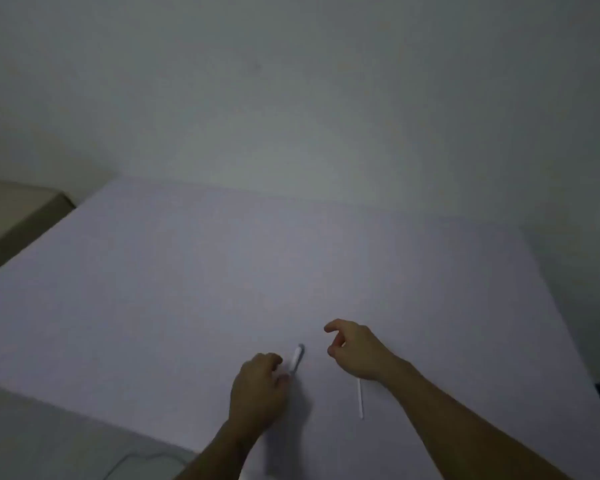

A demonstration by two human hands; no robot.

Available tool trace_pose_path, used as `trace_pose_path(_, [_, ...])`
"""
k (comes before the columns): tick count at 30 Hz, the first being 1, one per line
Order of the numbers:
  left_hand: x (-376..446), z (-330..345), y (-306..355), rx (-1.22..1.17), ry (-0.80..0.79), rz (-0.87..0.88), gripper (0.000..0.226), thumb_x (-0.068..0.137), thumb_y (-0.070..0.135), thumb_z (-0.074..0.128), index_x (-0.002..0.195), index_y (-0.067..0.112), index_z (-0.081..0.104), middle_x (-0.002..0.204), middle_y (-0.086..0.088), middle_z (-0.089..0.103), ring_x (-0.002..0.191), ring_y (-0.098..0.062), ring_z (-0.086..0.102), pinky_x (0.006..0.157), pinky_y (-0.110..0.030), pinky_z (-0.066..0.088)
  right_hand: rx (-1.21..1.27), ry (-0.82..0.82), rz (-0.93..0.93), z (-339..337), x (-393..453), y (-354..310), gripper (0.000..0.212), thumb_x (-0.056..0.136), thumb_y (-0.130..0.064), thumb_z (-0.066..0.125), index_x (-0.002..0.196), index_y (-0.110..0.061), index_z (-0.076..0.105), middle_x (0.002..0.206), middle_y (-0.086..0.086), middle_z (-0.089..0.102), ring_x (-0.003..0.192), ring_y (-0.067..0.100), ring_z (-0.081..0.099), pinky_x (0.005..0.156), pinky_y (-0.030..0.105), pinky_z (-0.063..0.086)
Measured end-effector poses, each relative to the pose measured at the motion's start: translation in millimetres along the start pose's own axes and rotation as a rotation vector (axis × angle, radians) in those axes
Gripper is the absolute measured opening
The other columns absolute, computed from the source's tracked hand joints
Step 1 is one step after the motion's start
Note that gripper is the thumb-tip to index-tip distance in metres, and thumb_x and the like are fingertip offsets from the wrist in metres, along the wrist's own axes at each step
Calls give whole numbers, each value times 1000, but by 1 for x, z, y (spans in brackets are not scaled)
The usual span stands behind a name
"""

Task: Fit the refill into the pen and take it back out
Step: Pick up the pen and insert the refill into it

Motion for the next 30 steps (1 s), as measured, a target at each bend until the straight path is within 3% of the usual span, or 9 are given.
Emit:
trace_pose_path(4, [2, 17, -5, 149, -87, 11, 34, 79, 43, 60, 106, 23, 59, 103, 3, 59, 93, -18, 54, 73, -28, 44, -71, -54, 63, 26, 9, 15, 43, 91, -20, 60, 134, -18, 57, 105, 3, 65, 90, 18, 62, 81, 27, 51])
trace_pose_path(9, [12, 23, -9, -6, -70, -91, 6, 84, 28, 55, 80, 23, 56, 85, 3, 58, 77, -18, 57, 69, -34, 52, -40, -59, 176, 49, 16, 26, 46, 86, -24, 63, 132, -17, 59, 119, 8, 65, 104, 22, 63, 86, 25, 47])
trace_pose_path(11, [14, 21, -6, -47, -37, -71, 6, 84, 27, 54, 81, 23, 57, 86, 3, 60, 78, -18, 59, 71, -36, 53, 176, -24, 262, 54, 21, 27, 38, 79, -25, 64, 116, -16, 66, 97, 8, 68, 83, 23, 65, 75, 32, 51])
trace_pose_path(13, [16, 16, -2, -66, -1, -31, 6, 85, 27, 55, 83, 22, 58, 86, 4, 61, 78, -17, 58, 69, -35, 51, 422, -2, 304, 58, 24, 19, 15, 79, -21, 63, 90, -12, 69, 76, 8, 66, 62, 20, 60, 60, 32, 49])
trace_pose_path(18, [26, 5, 5, -75, 3, 32, 4, 88, 24, 58, 84, 22, 59, 83, 4, 62, 74, -15, 58, 71, -38, 55, 668, 114, 269, 52, 32, -2, 12, 88, -10, 64, 81, -4, 70, 66, 5, 65, 54, 14, 55, 49, 24, 45])
trace_pose_path(23, [39, -5, -15, 31, -95, 27, 11, 87, 17, 53, 89, 19, 63, 94, -3, 67, 86, -25, 61, 73, -35, 50, 928, 319, 342, 49, 45, -2, 22, 87, 1, 61, 67, -5, 69, 58, 8, 61, 48, 15, 47, 45, 24, 41])
trace_pose_path(27, [31, -11, -46, 10, -67, -57, 12, 89, 19, 52, 89, 16, 63, 93, -3, 65, 84, -22, 61, 76, -38, 53, 550, 241, 254, 37, 56, -3, 10, 84, 0, 62, 78, -9, 63, 68, 13, 71, 45, 16, 56, 45, 21, 44])
trace_pose_path(30, [34, -17, -50, -15, -9, -71, 11, 88, 21, 52, 88, 16, 61, 93, -3, 63, 85, -24, 60, 75, -40, 52, 195, 176, 235, 53, 57, -4, 15, 78, -8, 70, 91, -10, 63, 80, 7, 70, 64, 19, 65, 54, 21, 46])
Point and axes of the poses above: each hand's wrist, its own x-axis towards the middle knuckle, its own z-axis out of the palm, y = z × x, the point moved 7 cm from there along x, towards the middle knuckle
